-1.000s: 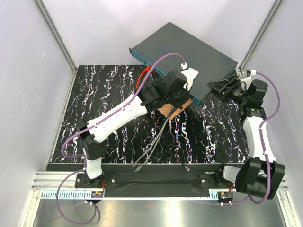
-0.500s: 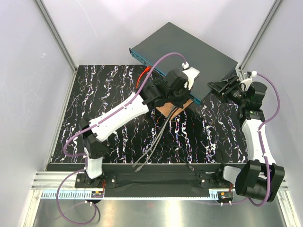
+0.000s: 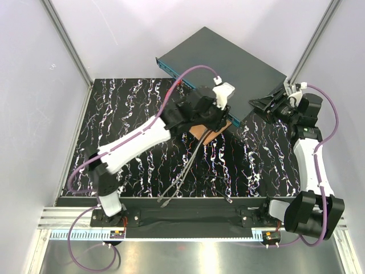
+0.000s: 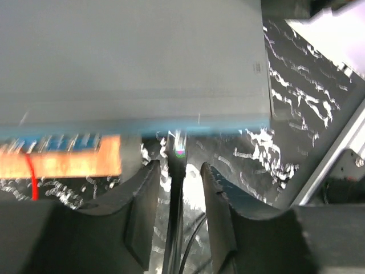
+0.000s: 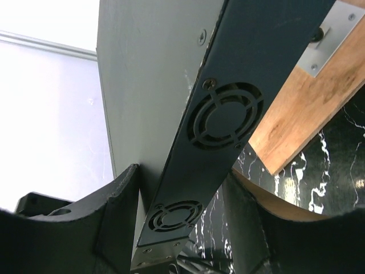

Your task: Insert the plug into the switch port

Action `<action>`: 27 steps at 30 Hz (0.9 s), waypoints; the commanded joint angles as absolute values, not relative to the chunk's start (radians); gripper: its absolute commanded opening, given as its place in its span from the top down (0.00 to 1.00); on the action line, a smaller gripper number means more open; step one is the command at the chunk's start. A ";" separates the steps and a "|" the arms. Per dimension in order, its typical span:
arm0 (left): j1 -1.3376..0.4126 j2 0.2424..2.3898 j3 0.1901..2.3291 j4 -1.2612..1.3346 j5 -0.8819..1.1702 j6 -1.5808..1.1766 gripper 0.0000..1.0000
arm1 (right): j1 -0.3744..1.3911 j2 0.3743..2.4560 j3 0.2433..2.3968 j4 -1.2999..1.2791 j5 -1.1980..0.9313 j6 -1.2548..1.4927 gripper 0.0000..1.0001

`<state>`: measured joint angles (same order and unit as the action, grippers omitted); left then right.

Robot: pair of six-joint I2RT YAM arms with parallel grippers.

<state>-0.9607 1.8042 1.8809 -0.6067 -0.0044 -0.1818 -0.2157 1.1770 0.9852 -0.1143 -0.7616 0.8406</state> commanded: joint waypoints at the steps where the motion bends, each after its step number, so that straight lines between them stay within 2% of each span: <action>1: -0.939 1.631 1.826 -0.566 0.017 -0.114 0.57 | -0.190 1.193 1.080 -0.130 -0.834 0.697 0.93; 4: -0.916 1.537 1.751 -0.598 0.064 -0.086 0.49 | -0.204 1.201 1.114 -0.185 -0.848 0.658 0.80; 5: -0.908 1.485 1.732 -0.604 0.105 -0.080 0.41 | -0.209 1.206 1.120 -0.213 -0.853 0.649 0.72; 7: -0.888 1.439 1.689 -0.629 0.146 -0.074 0.35 | -0.222 1.207 1.143 -0.241 -0.870 0.620 0.56; 8: -0.859 1.410 1.640 -0.635 0.206 -0.071 0.28 | -0.227 1.210 1.150 -0.277 -0.874 0.606 0.42; 10: -0.801 1.335 1.570 -0.647 0.250 -0.067 0.16 | -0.244 1.210 1.178 -0.342 -0.884 0.557 0.31; 11: -0.772 1.310 1.548 -0.649 0.311 -0.067 0.11 | -0.250 1.209 1.187 -0.365 -0.888 0.539 0.17; 12: -0.746 1.269 1.533 -0.653 0.336 -0.067 0.01 | -0.256 1.207 1.196 -0.394 -0.890 0.516 0.11; 14: -0.649 1.238 1.499 -0.672 0.398 -0.061 0.01 | -0.276 1.198 1.232 -0.481 -0.884 0.442 0.01; 18: -0.445 1.212 1.500 -0.758 0.506 -0.040 0.01 | -0.308 1.190 1.322 -0.649 -0.876 0.270 0.00; 23: -0.088 1.247 1.488 -0.798 0.711 -0.084 0.01 | -0.409 1.174 1.371 -0.875 -0.876 0.022 0.00; 27: 0.072 1.325 1.506 -0.868 0.692 -0.039 0.01 | -0.507 1.219 1.381 -1.040 -0.861 -0.182 0.00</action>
<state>0.0059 1.2758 1.4918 -0.8070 0.6056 -0.0654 -0.4435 1.1961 1.3495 -0.8452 -0.8574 0.0509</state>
